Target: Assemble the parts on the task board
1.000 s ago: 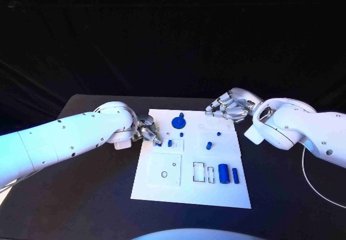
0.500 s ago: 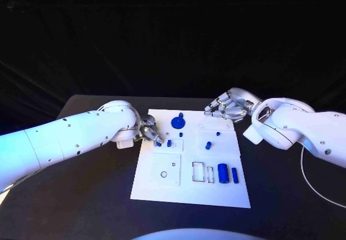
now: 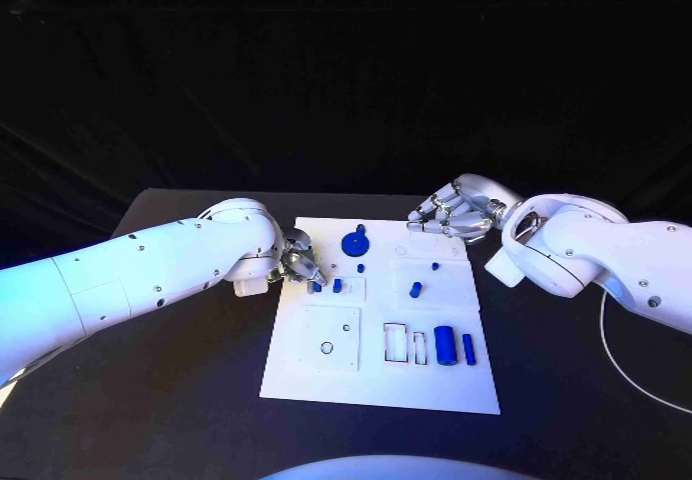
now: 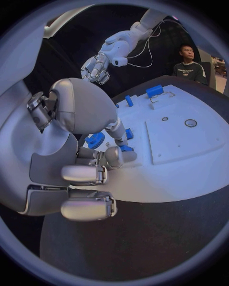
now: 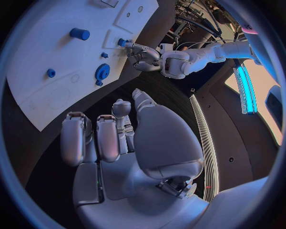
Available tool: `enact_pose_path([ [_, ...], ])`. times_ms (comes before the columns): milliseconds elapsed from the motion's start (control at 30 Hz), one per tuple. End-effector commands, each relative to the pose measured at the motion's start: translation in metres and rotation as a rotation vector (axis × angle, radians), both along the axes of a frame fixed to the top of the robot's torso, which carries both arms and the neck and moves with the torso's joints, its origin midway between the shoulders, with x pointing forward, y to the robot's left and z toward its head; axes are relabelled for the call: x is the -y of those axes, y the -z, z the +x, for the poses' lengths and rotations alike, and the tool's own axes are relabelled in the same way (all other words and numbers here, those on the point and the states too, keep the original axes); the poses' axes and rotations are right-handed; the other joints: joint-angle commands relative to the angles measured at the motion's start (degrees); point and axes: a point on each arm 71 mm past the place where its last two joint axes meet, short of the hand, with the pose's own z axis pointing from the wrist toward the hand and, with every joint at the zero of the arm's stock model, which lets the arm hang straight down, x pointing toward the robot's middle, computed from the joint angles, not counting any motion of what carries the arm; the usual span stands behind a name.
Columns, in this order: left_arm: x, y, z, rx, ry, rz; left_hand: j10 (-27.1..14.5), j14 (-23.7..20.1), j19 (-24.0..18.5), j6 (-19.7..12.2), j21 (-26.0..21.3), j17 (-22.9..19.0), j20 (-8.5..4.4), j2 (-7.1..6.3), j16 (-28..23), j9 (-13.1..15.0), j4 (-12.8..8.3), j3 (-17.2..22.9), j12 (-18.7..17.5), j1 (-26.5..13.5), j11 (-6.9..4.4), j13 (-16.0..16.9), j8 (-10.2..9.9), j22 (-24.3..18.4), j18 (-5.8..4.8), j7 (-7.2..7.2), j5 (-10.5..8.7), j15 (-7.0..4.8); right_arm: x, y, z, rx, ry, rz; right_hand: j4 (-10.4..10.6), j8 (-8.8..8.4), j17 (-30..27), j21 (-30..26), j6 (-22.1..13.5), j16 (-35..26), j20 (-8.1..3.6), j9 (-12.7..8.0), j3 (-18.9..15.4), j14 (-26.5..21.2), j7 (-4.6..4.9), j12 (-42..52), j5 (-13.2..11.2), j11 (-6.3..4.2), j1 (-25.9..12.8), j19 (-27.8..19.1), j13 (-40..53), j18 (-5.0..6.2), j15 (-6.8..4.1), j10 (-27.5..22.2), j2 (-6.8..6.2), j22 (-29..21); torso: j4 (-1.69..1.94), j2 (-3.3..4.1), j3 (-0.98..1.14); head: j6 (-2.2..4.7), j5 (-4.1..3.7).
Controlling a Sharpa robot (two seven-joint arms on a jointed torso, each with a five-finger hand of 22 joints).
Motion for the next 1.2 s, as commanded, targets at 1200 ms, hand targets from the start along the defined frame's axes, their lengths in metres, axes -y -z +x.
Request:
enact_pose_path([
  [1200, -0.019, -0.016, 0.002, 0.155, -0.165, -0.235, 0.3, 6.1, 4.3, 1.7, -0.3, 15.1, -0.82, -0.16, 0.2, -2.4, 14.2, -27.8, 0.2, -1.5, -0.26, 1.0, -1.1, 11.2, -0.95, -0.2, -17.82, -0.72, -0.001, 0.001, 0.0, 0.001, -0.014, -0.001, 0.0, 0.16, -0.2, -0.4, 0.1, -0.5, -0.18, 0.1, -0.5, 2.4, -0.19, -0.2, 0.3, -0.33, 0.3, -0.4, -0.2, 0.59, -0.39, -0.3, 0.23, -0.3, 0.02, -0.02, -0.01, 0.43, -0.03],
])
